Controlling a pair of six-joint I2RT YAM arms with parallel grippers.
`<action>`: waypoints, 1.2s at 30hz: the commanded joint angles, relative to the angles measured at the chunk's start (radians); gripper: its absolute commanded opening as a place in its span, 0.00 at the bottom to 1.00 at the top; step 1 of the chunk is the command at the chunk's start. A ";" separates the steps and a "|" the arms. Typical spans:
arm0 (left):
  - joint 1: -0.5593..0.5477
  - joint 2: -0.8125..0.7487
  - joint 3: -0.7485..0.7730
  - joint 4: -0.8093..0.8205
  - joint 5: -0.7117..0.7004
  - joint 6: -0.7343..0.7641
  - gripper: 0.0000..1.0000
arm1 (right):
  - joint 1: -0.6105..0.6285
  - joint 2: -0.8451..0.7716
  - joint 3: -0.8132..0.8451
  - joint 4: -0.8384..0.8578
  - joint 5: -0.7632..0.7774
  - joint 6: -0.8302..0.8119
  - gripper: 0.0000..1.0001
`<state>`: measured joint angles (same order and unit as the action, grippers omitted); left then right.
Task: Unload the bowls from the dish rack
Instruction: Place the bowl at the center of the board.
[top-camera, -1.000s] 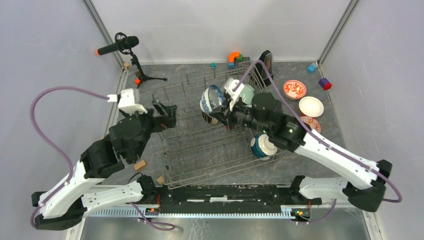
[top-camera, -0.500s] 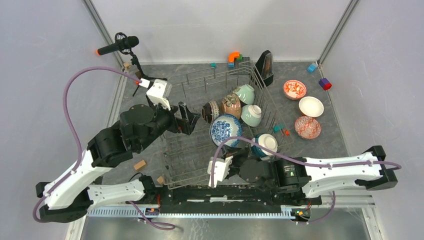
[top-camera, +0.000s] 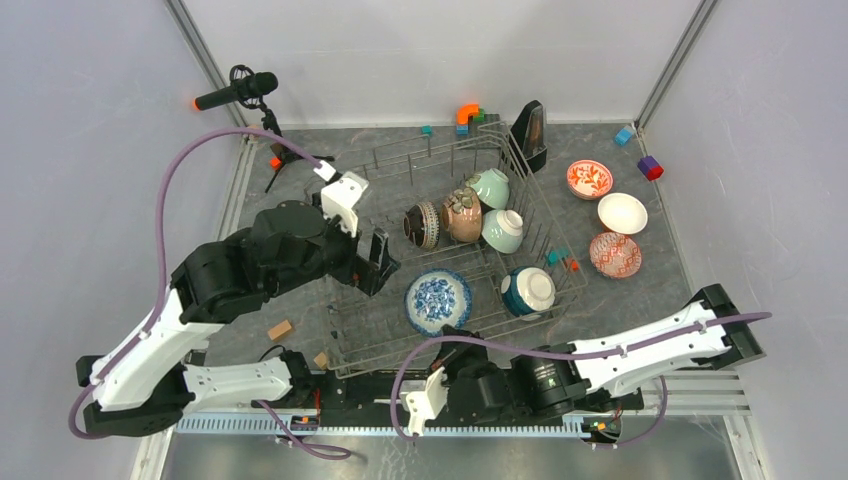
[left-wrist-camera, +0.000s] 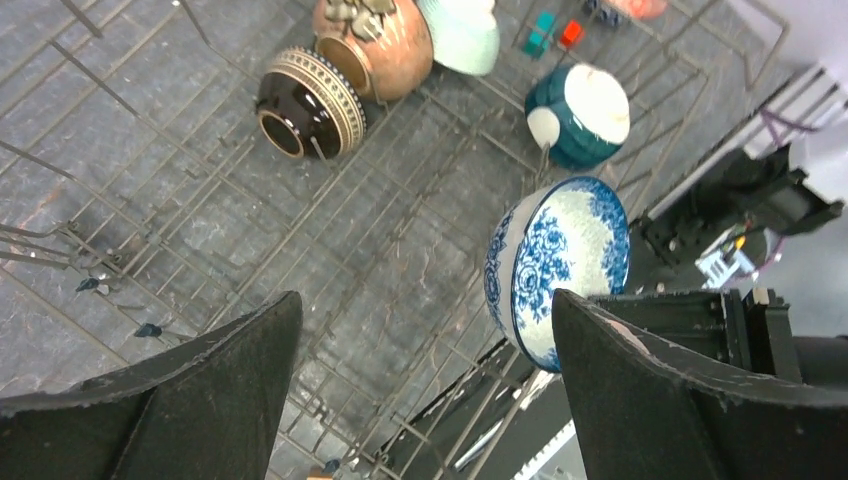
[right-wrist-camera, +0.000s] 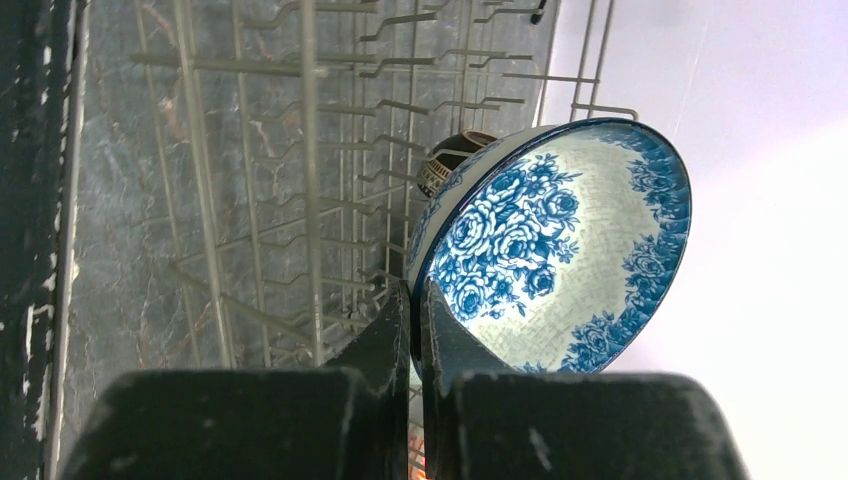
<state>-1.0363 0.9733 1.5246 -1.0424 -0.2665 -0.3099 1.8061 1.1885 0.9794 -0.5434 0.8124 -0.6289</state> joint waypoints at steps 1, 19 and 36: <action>-0.010 -0.008 -0.017 -0.060 0.099 0.098 1.00 | 0.022 0.012 0.055 -0.035 0.040 -0.012 0.00; -0.195 0.164 -0.095 -0.080 -0.081 0.086 0.87 | 0.051 0.063 0.012 0.040 -0.007 0.008 0.00; -0.197 0.254 -0.138 -0.115 -0.109 0.065 0.47 | 0.062 0.098 0.000 0.093 -0.012 0.013 0.00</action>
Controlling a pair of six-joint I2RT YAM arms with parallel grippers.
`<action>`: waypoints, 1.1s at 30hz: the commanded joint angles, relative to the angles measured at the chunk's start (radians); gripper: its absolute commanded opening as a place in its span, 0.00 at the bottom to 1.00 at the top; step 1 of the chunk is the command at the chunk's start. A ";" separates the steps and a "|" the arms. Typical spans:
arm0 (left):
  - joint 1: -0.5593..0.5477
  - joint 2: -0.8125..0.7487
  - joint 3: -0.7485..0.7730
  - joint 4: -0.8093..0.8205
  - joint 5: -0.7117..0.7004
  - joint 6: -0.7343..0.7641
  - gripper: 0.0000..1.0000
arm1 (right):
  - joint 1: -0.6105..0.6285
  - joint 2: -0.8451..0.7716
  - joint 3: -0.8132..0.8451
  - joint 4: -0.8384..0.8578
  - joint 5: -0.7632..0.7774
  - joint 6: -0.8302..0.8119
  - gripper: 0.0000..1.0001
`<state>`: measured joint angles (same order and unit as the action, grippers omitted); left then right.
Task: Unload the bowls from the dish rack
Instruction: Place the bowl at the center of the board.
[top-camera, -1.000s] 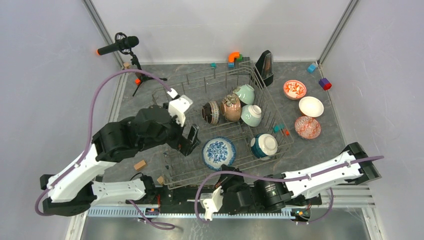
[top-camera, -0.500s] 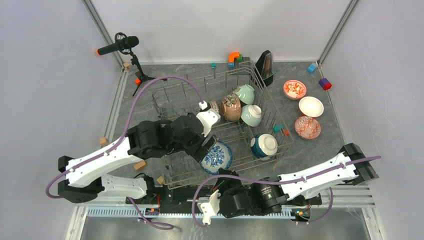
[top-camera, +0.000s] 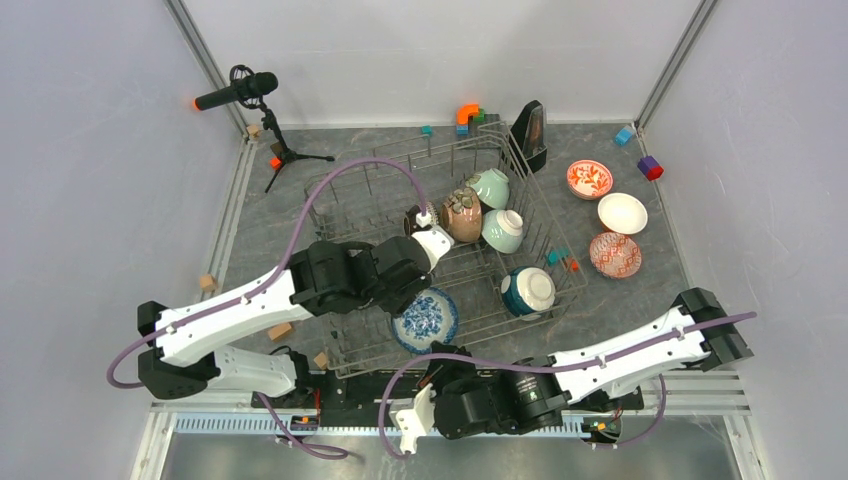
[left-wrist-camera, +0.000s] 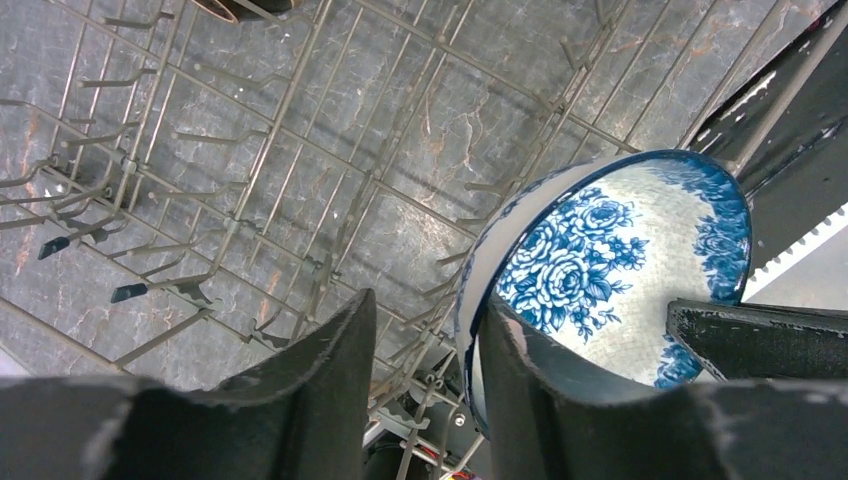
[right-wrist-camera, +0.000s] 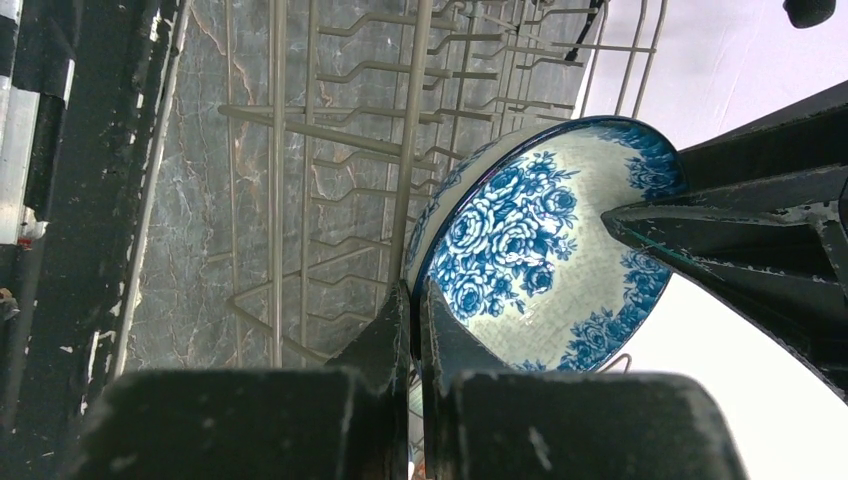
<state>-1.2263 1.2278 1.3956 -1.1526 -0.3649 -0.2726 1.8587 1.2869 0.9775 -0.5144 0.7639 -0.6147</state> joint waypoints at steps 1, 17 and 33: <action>-0.006 0.003 -0.008 -0.008 -0.006 0.026 0.46 | 0.011 0.004 0.004 0.060 0.040 -0.003 0.00; -0.013 0.043 -0.001 -0.027 0.019 0.012 0.02 | 0.015 0.041 0.032 0.033 0.064 0.035 0.00; -0.004 -0.066 -0.017 0.095 -0.043 -0.057 0.02 | 0.053 0.069 0.196 -0.042 -0.037 0.223 0.98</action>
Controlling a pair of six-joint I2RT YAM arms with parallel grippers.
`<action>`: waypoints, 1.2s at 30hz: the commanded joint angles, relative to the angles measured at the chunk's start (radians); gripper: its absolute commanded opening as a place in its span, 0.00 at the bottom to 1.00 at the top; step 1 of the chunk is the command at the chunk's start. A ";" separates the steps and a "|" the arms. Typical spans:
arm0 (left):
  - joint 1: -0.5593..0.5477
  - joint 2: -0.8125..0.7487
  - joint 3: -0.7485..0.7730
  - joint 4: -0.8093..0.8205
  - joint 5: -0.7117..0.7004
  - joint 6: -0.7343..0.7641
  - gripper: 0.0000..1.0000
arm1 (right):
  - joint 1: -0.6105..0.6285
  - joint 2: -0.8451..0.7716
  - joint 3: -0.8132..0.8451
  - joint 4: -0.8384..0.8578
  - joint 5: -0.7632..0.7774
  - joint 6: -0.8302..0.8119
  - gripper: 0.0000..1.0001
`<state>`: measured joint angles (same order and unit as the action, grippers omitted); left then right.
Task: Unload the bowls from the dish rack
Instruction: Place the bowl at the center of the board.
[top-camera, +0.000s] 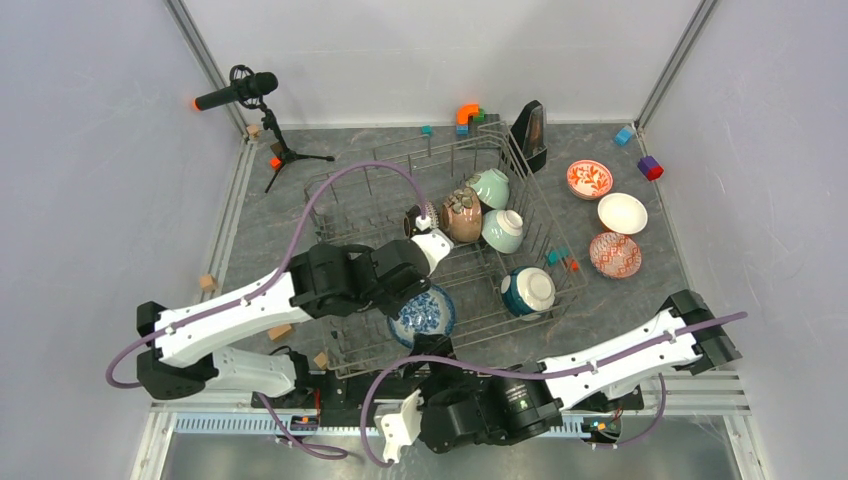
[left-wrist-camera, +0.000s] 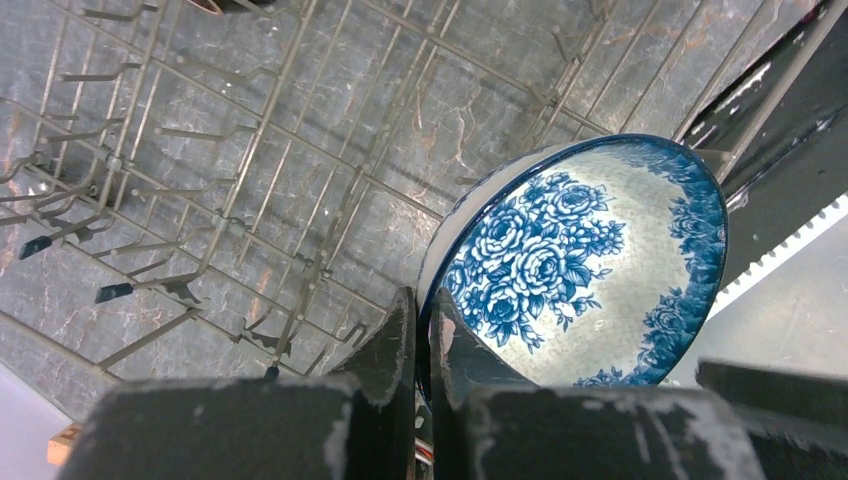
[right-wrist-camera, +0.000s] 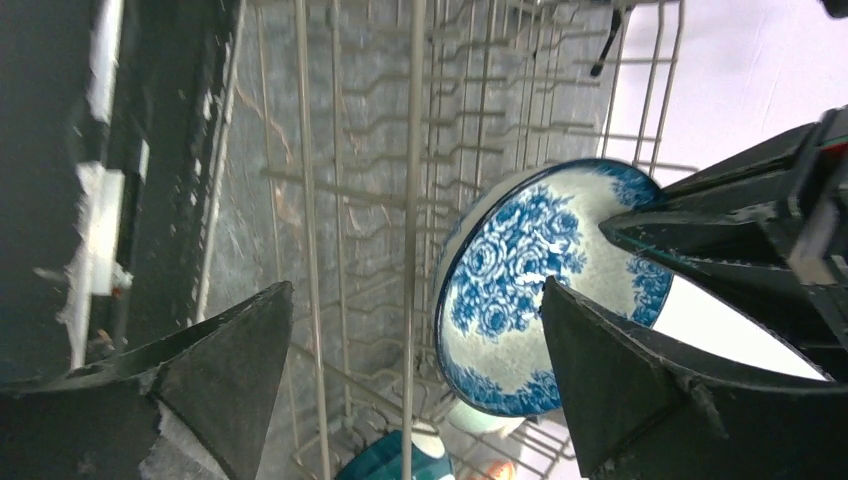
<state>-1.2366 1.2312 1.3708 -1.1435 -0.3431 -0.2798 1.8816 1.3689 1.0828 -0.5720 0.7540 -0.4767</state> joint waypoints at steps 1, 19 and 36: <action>0.012 -0.079 0.007 0.094 -0.083 -0.056 0.02 | 0.035 -0.022 0.102 0.039 -0.020 0.109 0.98; 0.488 -0.332 -0.045 0.207 -0.358 -0.159 0.02 | 0.023 -0.287 -0.172 0.751 0.132 0.168 0.98; 1.187 -0.256 -0.136 0.402 -0.180 -0.440 0.02 | -0.105 -0.298 -0.365 0.857 0.165 0.450 0.98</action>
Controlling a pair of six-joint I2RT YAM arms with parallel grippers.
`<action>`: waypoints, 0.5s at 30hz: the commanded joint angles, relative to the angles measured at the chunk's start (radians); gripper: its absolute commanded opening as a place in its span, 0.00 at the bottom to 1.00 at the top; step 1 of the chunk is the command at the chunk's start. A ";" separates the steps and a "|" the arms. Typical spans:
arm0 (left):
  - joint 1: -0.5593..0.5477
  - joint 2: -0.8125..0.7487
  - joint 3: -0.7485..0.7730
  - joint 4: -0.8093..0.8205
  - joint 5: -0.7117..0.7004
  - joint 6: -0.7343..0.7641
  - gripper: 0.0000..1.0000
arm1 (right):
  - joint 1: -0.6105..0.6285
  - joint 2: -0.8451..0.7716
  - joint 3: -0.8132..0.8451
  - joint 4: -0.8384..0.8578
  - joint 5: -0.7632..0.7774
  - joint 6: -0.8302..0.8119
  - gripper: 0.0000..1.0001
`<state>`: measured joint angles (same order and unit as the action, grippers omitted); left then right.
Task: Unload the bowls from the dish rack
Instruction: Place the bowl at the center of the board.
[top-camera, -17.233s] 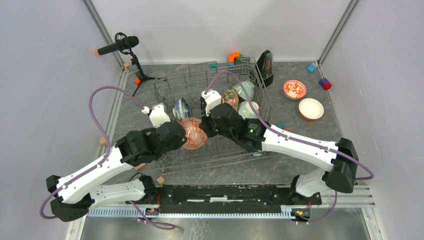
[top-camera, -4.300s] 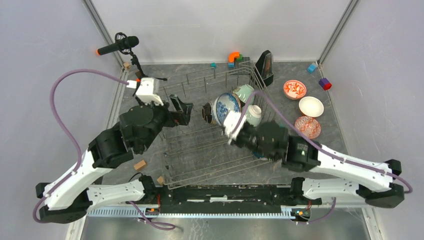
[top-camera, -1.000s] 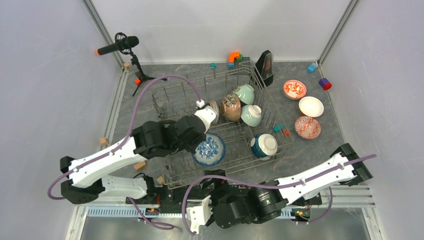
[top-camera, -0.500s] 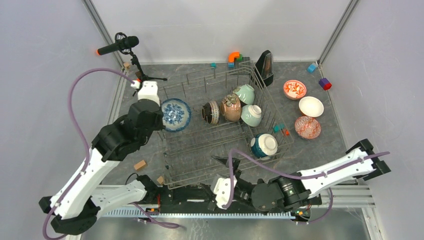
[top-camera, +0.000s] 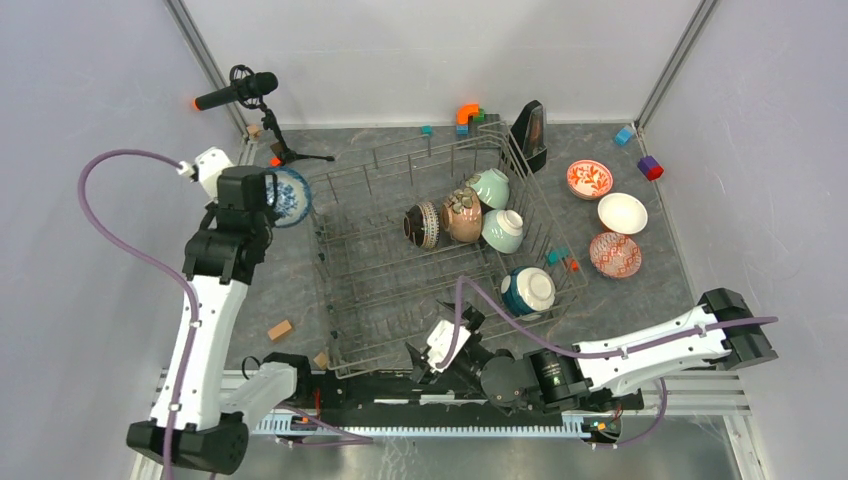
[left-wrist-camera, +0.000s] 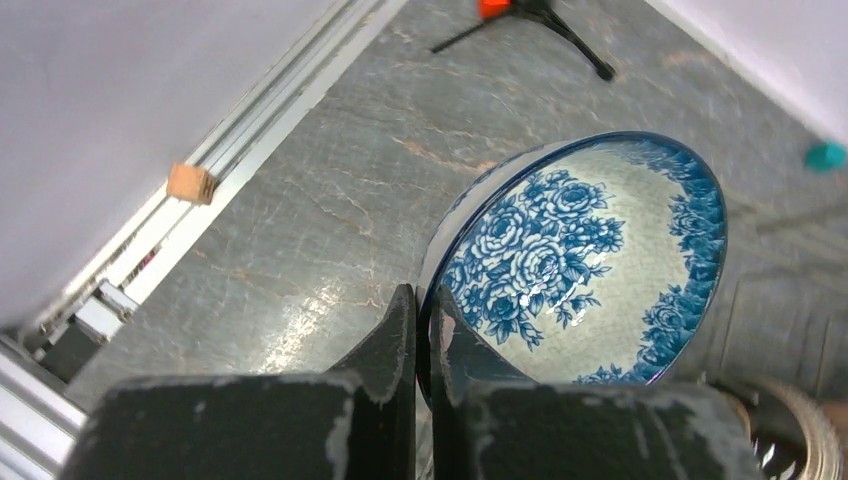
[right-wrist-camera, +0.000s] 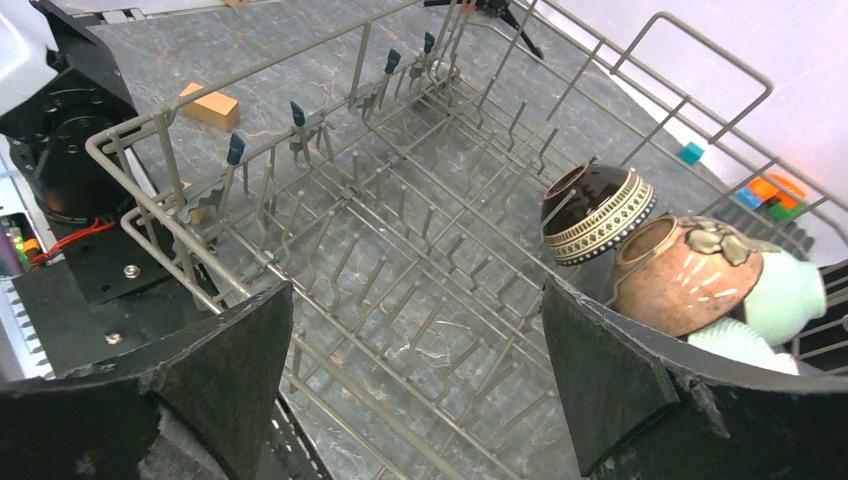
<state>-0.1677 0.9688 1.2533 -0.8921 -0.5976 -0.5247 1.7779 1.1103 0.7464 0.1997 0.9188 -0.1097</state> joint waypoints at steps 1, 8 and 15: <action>0.143 0.021 -0.028 0.168 0.076 -0.213 0.02 | -0.001 -0.049 -0.039 0.088 -0.001 0.089 0.98; 0.363 0.121 -0.113 0.255 0.144 -0.409 0.02 | 0.000 -0.151 -0.141 0.112 -0.009 0.103 0.98; 0.418 0.245 -0.293 0.451 0.186 -0.575 0.02 | 0.000 -0.223 -0.228 0.138 -0.010 0.149 0.98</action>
<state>0.2367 1.1667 1.0245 -0.6407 -0.4389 -0.9340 1.7779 0.9257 0.5522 0.2817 0.9131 -0.0051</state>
